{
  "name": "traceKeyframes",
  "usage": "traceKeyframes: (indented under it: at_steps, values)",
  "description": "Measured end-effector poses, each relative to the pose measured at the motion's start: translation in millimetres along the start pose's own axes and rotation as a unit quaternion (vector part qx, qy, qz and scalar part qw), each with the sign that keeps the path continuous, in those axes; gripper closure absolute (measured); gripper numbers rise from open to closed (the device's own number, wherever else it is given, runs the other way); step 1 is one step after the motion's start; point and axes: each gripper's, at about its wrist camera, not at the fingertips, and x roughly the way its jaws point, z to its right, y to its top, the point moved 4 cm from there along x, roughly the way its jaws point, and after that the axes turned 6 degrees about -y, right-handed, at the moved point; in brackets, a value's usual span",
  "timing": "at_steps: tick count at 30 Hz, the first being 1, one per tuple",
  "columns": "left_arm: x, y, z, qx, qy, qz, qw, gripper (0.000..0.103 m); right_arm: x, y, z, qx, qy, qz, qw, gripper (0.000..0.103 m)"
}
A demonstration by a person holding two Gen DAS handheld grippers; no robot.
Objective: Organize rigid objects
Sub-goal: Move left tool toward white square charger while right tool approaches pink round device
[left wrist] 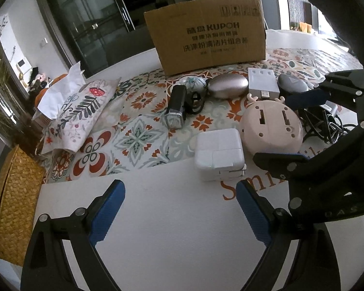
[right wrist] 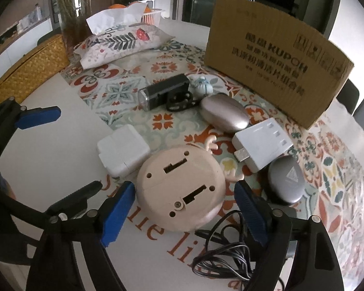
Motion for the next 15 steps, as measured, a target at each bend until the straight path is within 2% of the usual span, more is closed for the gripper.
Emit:
traceKeyframes:
  at_steps: [3, 5, 11, 15]
  values:
    - [1, 0, 0, 0.000, 0.004, 0.000, 1.0000, 0.009, 3, -1, 1, 0.009, 0.007, 0.001, 1.000, 0.020]
    - [3, 0, 1, -0.002, 0.002, -0.002, 1.0000, 0.009, 5, -1, 1, 0.014, 0.017, -0.002, 1.000, 0.028]
    - [2, 3, 5, 0.002, -0.001, -0.001, 1.0000, 0.009, 5, -2, 4, 0.018, 0.019, 0.001, 1.000, 0.028]
    - [0, 8, 10, 0.012, -0.005, 0.007, 0.9999, 0.009, -2, -4, 8, 0.013, 0.004, 0.013, 1.000, 0.028]
